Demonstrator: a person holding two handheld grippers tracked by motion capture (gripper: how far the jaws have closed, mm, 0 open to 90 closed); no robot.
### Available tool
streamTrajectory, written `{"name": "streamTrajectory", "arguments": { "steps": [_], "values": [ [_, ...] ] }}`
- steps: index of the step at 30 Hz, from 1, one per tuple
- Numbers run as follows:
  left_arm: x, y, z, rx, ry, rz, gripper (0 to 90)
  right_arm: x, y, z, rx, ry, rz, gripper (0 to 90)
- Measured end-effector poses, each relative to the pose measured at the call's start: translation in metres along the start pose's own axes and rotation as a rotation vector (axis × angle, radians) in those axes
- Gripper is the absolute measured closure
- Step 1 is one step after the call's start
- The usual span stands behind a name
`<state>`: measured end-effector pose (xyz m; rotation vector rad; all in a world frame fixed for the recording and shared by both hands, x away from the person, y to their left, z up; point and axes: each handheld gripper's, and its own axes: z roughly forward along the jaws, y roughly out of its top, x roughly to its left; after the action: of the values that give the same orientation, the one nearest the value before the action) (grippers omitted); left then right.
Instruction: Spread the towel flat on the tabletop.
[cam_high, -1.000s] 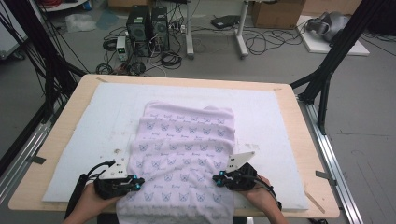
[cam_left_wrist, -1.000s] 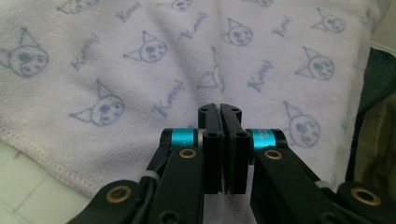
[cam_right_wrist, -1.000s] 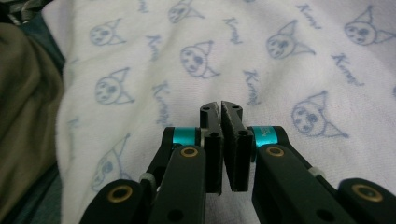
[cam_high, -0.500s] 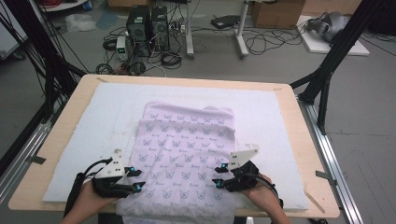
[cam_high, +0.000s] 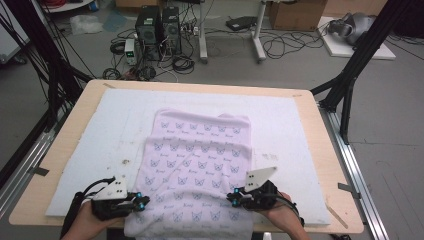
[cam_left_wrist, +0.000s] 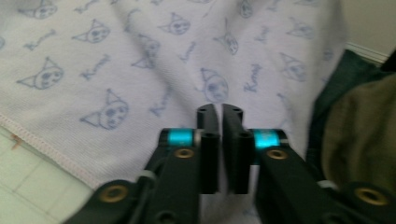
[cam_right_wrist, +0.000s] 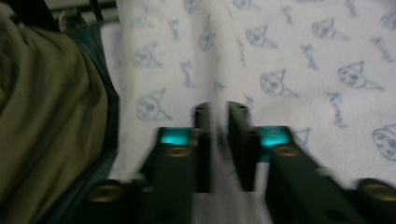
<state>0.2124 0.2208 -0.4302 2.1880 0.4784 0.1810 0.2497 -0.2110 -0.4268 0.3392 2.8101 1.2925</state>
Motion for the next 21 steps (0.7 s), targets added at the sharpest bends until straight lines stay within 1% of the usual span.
{"name": "streamTrajectory", "arguments": {
  "steps": [1,2,3,4,6,7,8,9,10,11,12,13,14,15,16,17,18,19,20,21],
  "values": [
    [0.000,0.000,-0.001,0.002,0.012,-0.003,70.5,0.002,0.000,-0.003,-0.016,-0.010,0.011,72.9],
    [0.002,0.001,0.000,0.002,0.018,-0.006,64.1,0.000,0.000,-0.005,-0.011,-0.028,0.015,68.4],
    [0.006,0.001,0.002,0.007,0.026,-0.013,59.3,-0.002,0.001,-0.005,0.005,-0.054,0.017,64.4],
    [0.009,0.002,0.005,0.014,0.035,-0.017,56.5,-0.007,0.001,-0.004,0.027,-0.078,0.015,63.5],
    [0.016,0.002,0.013,0.031,0.029,-0.024,56.1,-0.016,0.000,0.001,0.025,-0.063,0.040,61.4],
    [0.017,0.001,0.019,0.051,0.017,-0.015,58.6,-0.019,-0.001,0.006,0.033,-0.055,0.049,61.4],
    [0.016,0.000,0.022,0.054,0.021,0.002,66.9,-0.021,-0.001,0.013,0.060,-0.049,0.051,62.5],
    [0.016,-0.001,0.022,0.039,0.019,0.004,72.4,-0.021,-0.002,0.018,0.084,-0.048,0.039,65.5],
    [0.017,0.000,0.022,0.040,0.013,-0.004,84.6,-0.020,-0.002,0.018,0.070,-0.057,0.027,73.0],
    [0.016,0.000,0.020,0.051,0.018,-0.001,86.2,-0.021,-0.002,0.018,0.070,-0.053,0.029,80.0],
    [0.016,-0.001,0.019,0.053,0.018,-0.001,87.1,-0.020,-0.002,0.019,0.067,-0.033,0.040,83.6],
    [0.014,-0.001,0.017,0.058,0.015,-0.006,87.4,-0.019,-0.002,0.018,0.069,-0.038,0.026,85.1],
    [0.010,-0.002,0.013,0.062,0.000,-0.005,87.5,-0.018,-0.002,0.017,0.069,-0.021,0.022,86.0],
    [0.005,-0.003,0.009,0.052,-0.017,0.004,87.5,-0.013,-0.001,0.014,0.057,0.034,0.028,86.1],
    [-0.001,-0.005,0.004,0.051,-0.029,0.011,87.3,-0.006,0.000,0.011,0.034,0.059,0.011,85.3],
    [-0.004,-0.005,-0.001,0.042,-0.041,0.018,86.3,0.001,0.001,0.006,0.020,0.075,-0.001,81.5],
    [-0.006,-0.005,-0.003,0.029,-0.045,0.017,82.9,0.004,0.003,0.002,0.009,0.071,-0.007,73.1],
    [-0.005,-0.004,-0.005,0.018,-0.035,0.014,76.0,0.004,0.004,-0.002,-0.008,0.051,0.001,71.0],
    [-0.002,-0.002,-0.005,0.017,-0.022,0.006,67.4,0.000,0.004,-0.006,-0.018,0.033,0.012,68.8],
    [0.002,0.000,-0.005,0.010,-0.011,-0.004,62.6,-0.003,0.005,-0.009,-0.022,0.007,0.019,66.8]
  ]
}}
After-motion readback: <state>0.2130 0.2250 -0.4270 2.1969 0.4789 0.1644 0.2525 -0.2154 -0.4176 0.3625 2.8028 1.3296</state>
